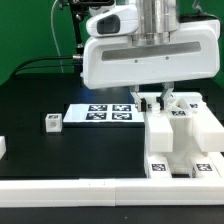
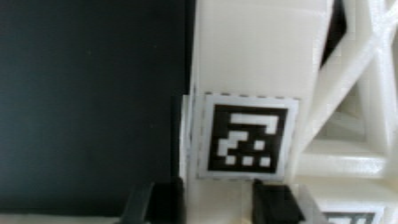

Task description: Assemble chair

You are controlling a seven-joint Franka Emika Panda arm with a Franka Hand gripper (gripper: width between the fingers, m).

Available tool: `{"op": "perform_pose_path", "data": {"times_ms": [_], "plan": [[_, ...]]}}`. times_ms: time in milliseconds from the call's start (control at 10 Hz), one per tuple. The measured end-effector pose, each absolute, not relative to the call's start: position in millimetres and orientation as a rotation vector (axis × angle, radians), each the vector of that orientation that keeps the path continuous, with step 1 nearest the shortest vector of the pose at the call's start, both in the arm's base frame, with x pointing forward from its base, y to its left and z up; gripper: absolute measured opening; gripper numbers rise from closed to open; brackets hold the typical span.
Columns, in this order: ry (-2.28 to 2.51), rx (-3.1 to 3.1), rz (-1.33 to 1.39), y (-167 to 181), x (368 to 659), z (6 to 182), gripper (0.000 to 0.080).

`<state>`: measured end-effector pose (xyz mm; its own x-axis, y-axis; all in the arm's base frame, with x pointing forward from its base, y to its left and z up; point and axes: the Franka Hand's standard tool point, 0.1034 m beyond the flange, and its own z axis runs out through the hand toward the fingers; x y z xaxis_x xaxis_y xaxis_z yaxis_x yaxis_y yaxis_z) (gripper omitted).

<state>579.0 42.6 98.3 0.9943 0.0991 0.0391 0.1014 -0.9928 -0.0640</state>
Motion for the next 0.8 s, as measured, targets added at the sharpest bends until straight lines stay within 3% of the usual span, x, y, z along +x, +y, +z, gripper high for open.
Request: {"op": "perform_pose_path", "data": {"times_ms": [600,800], "plan": [[-0.147,-3.071,-0.045,41.7,580.8,98.3,0.0176],[-0.147,-3.071,-0.047,41.7,580.9,98.5,0.0479]]}}
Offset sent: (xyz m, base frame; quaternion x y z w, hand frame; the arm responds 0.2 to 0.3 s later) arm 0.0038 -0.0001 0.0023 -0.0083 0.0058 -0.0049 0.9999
